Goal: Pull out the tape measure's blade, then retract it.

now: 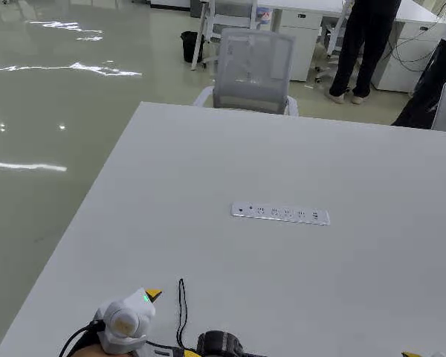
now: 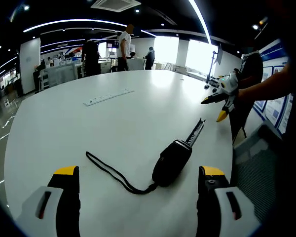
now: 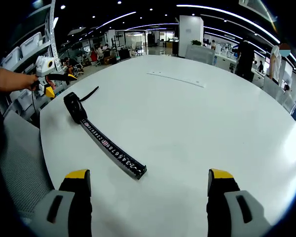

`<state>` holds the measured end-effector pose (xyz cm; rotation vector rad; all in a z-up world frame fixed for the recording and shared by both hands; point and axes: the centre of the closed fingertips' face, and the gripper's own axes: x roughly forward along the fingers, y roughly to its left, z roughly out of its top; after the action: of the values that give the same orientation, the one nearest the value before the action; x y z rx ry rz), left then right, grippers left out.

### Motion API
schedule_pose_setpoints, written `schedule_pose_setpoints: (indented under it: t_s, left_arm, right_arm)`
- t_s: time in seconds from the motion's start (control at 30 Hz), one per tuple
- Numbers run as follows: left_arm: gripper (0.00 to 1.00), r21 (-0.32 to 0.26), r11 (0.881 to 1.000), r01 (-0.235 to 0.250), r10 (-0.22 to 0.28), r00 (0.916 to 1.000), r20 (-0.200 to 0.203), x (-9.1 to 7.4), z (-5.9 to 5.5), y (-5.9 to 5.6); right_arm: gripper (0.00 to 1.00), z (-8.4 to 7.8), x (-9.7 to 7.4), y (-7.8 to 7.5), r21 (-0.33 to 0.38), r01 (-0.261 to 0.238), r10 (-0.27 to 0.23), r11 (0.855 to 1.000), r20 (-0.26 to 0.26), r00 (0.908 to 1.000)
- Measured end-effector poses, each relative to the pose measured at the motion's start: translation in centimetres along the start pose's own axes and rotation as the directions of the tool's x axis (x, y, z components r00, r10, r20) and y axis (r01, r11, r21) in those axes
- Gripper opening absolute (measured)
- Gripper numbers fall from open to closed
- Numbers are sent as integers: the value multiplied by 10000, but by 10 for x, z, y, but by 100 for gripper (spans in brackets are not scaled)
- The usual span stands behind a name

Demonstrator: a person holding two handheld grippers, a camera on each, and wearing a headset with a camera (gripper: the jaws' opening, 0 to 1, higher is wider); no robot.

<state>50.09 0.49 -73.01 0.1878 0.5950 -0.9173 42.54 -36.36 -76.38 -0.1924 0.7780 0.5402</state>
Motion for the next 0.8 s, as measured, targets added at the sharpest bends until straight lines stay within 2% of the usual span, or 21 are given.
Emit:
schedule_pose_setpoints:
  t_s: [0.1,0.17,0.37,0.43,0.53,0.7,0.77,0.8]
  left_arm:
    - [99,-168,9997,-153,154,9999,72,-9,-5,3]
    - [99,-541,9981,-297,317,9988,373,-18,-6,6]
    - [99,-998,9934,-570,612,9974,386,-41,-24,11]
    - [99,-883,9934,-731,779,9956,522,-47,-23,12]
    - [99,-873,9920,-913,978,9925,734,-56,-22,14]
    - [99,-1111,9886,-1019,1109,9907,782,-68,-28,15]
    - [99,-782,9925,-937,1029,9870,1234,-71,-27,14]
    - [99,-723,9927,-961,1046,9867,1243,-73,-30,14]
  right_arm:
    - [100,1,-2,1,49,24,-25,10000,230,9997]
    - [100,0,-3,1,144,59,-63,9999,282,9996]
    - [100,4,-9,7,265,173,-189,9995,623,9979]
    - [100,9,-13,11,279,238,-261,9993,865,9959]
    - [100,10,-15,18,73,239,-245,9997,969,9950]
    - [100,13,-23,21,61,336,-341,9994,1088,9935]
    - [100,13,-26,20,96,373,-381,9993,1147,9927]
    - [100,13,-28,20,38,420,-421,9991,1210,9918]
